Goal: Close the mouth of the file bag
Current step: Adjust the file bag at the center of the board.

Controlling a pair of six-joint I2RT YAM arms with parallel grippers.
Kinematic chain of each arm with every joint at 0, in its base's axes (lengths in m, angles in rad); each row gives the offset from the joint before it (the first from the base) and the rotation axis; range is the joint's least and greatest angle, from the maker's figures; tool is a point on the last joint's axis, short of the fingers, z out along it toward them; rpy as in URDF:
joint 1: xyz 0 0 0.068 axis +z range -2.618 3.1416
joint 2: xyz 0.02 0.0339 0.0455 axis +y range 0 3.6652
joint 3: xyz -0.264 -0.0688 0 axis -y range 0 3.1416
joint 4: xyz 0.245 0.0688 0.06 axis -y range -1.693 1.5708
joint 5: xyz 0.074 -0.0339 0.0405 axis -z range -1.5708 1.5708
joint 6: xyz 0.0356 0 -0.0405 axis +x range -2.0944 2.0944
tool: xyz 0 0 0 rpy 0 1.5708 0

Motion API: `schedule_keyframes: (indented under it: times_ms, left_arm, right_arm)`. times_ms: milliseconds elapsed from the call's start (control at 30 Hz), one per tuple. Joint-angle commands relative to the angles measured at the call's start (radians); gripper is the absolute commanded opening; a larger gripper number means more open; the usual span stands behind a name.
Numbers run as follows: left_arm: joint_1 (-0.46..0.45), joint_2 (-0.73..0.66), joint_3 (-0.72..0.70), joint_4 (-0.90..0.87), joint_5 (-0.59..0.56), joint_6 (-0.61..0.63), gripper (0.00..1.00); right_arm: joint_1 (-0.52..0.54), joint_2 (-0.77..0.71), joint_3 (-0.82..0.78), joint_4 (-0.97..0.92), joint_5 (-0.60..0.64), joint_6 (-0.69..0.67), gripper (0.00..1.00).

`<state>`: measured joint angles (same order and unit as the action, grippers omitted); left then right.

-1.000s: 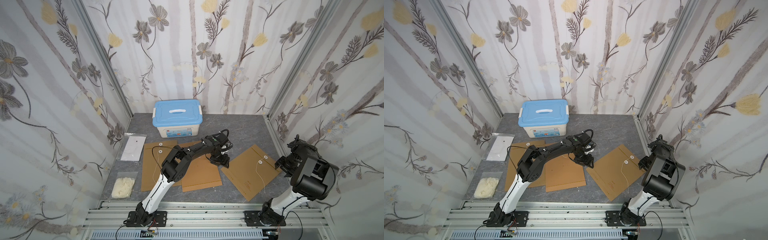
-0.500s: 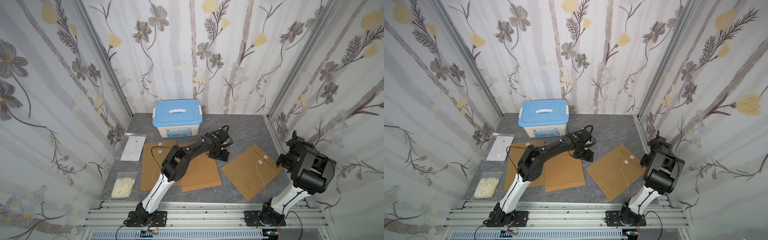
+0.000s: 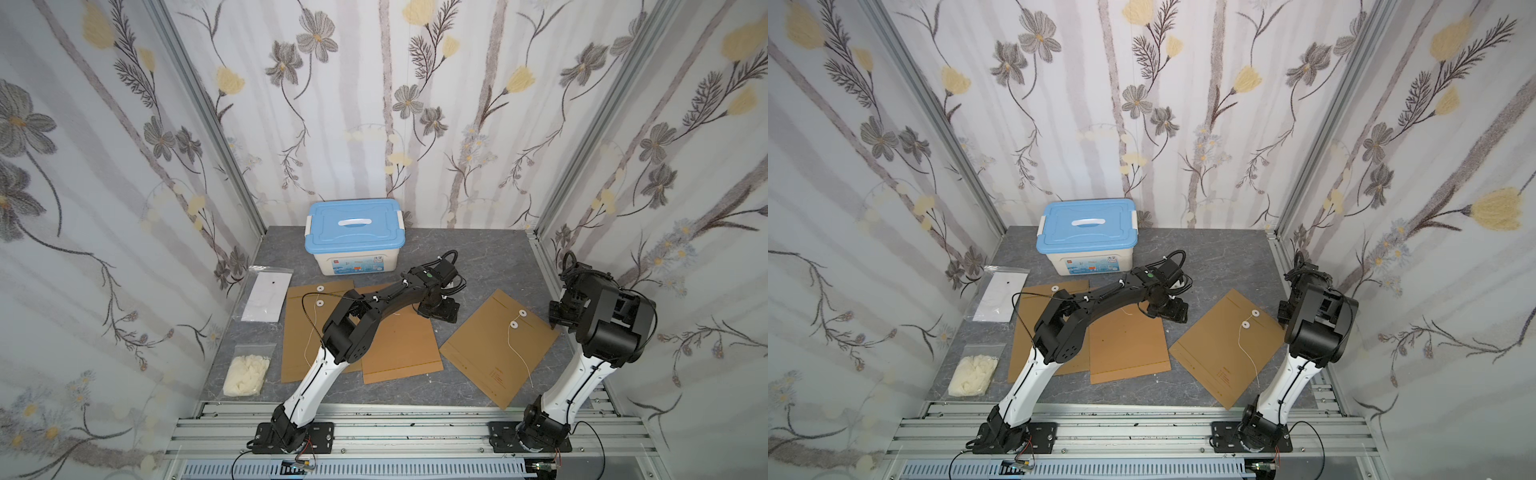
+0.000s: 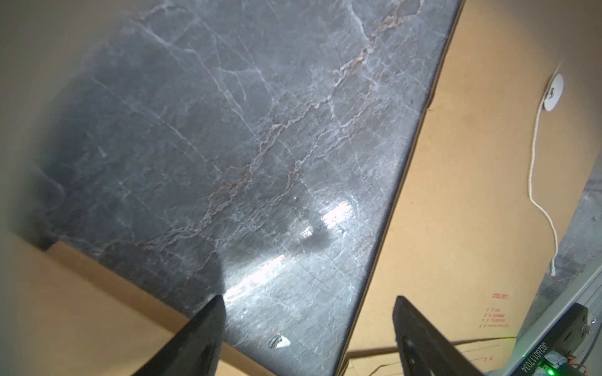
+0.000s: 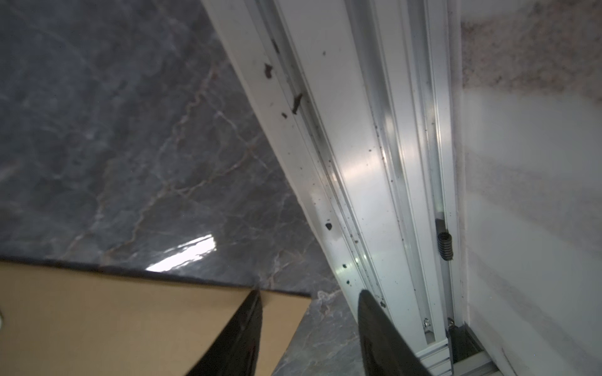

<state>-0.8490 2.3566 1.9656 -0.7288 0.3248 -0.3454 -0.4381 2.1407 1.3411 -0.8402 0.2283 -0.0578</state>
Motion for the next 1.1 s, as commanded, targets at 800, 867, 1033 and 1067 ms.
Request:
schedule_keyframes:
  times_ms: [800,867,1033,1067]
  left_arm:
    - [-0.117,0.185,0.203,-0.258,-0.038,0.067,0.8]
    - [-0.136,0.192,0.206,-0.276,-0.058,0.056,0.79]
    - [-0.211,0.313,0.328,-0.385,-0.133,0.065,0.75]
    - [-0.225,0.325,0.34,-0.394,-0.13,0.068,0.74]
  right_arm:
    - [0.092,0.007,-0.096,0.254,-0.161,-0.291,0.43]
    - [0.096,0.007,-0.095,0.254,-0.153,-0.29,0.42]
    - [0.097,0.008,-0.095,0.256,-0.151,-0.292,0.42]
    - [0.098,0.008,-0.094,0.256,-0.152,-0.292,0.42]
